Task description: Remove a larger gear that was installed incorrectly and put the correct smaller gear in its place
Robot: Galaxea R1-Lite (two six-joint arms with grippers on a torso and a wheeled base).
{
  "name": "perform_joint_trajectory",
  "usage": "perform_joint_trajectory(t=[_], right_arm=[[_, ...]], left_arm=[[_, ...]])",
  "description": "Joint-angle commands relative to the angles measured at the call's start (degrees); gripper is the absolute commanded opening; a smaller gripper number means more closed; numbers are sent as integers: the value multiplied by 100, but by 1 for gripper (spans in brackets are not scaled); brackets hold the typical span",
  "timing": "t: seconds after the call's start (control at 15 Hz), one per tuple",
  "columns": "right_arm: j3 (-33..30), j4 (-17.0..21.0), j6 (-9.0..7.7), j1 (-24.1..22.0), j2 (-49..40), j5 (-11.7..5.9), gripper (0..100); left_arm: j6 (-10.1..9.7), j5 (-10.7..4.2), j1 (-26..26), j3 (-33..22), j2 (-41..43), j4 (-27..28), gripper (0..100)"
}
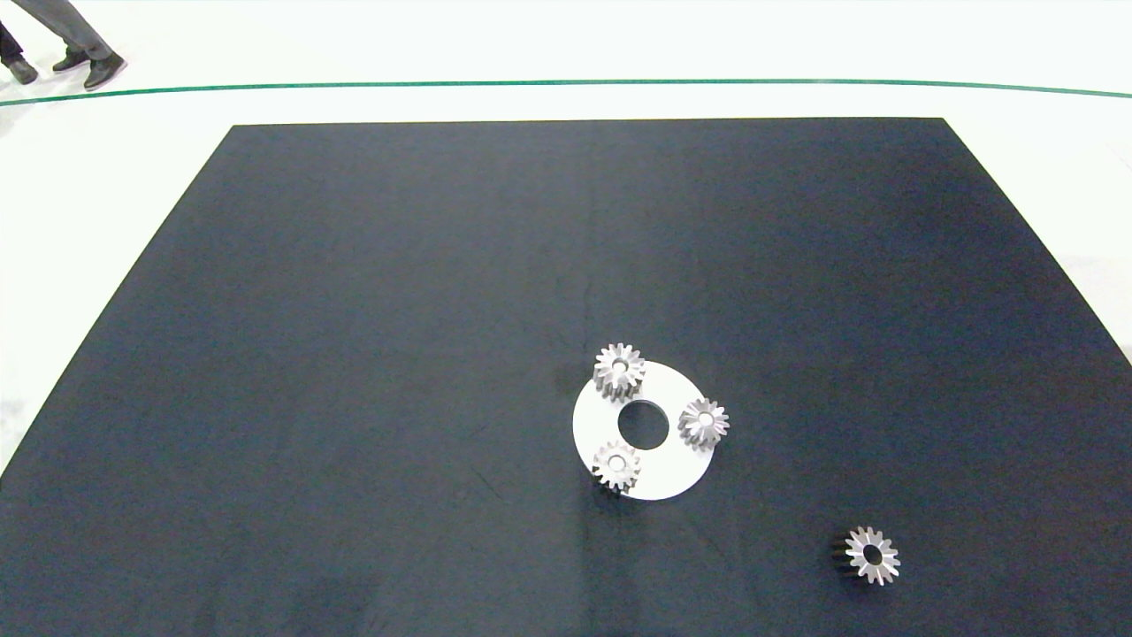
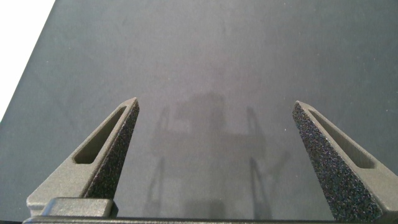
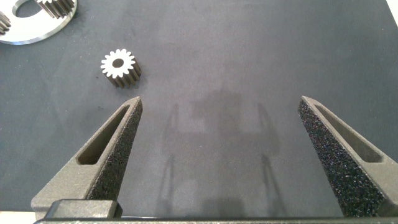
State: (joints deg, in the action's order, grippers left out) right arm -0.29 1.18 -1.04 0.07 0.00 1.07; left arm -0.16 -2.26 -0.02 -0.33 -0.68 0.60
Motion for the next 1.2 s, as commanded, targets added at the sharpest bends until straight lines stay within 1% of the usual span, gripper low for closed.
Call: perform_joint_trajectory(t=[0.07,0.2,0.27,0.33,0.4,0.47,0.53,0.6,0.67,0.73,0.8,0.87,0.93,1.0,1.07,1.13,1.2], right_arm=[[-6,5,7,-25,70,-2,100],[-23,14,-2,-42,211,-81,100],[-50,66,-2,-78,316,-134,100],[-234,260,-28,-78,483,-134,100],[-401,427,-55,-60,580,-134,100],[-1017,989,-81,-25,870,-107,100],[-1228,1174,-90,-16,976,-81,100],[-1720,1481,-230,-16,1318,-37,100],[-1975,1508,-371,-16,1652,-2,100],[-2098,1508,-450,-16,1837,7,100],[-2476,1508,-661,-16,2417,51,100],[-2713,1508,-758,-7,2795,69,100],[-2959,1508,-793,-7,3129,69,100],[-3258,1508,-802,10,3428,69,100],[-3416,1517,-802,45,3577,77,100],[-3724,1534,-810,160,3823,69,100],[-4251,1701,-890,362,4175,42,100]], left_arm=[[-2,-3,-6,-2,-151,2,100],[7,-12,90,-20,-380,2,100],[7,-3,143,-240,-529,37,100],[-2,-3,143,-705,-775,257,100],[7,-3,143,-987,-934,476,100],[7,-3,134,-1989,-1452,1206,100],[7,-3,125,-2340,-1690,1461,100],[16,-3,108,-3281,-2419,1979,100],[16,-3,125,-3905,-3025,2261,100],[25,-3,134,-4221,-3316,2392,100],[25,-3,125,-5117,-4019,2920,100],[33,-3,55,-5698,-4423,3333,100],[33,-3,-191,-6155,-4818,3553,100],[25,-3,-639,-6594,-5258,3597,100],[25,-3,-868,-6840,-5460,3605,100],[25,-12,-1219,-7280,-5873,3728,100],[25,-108,-1711,-7912,-6515,4089,100]])
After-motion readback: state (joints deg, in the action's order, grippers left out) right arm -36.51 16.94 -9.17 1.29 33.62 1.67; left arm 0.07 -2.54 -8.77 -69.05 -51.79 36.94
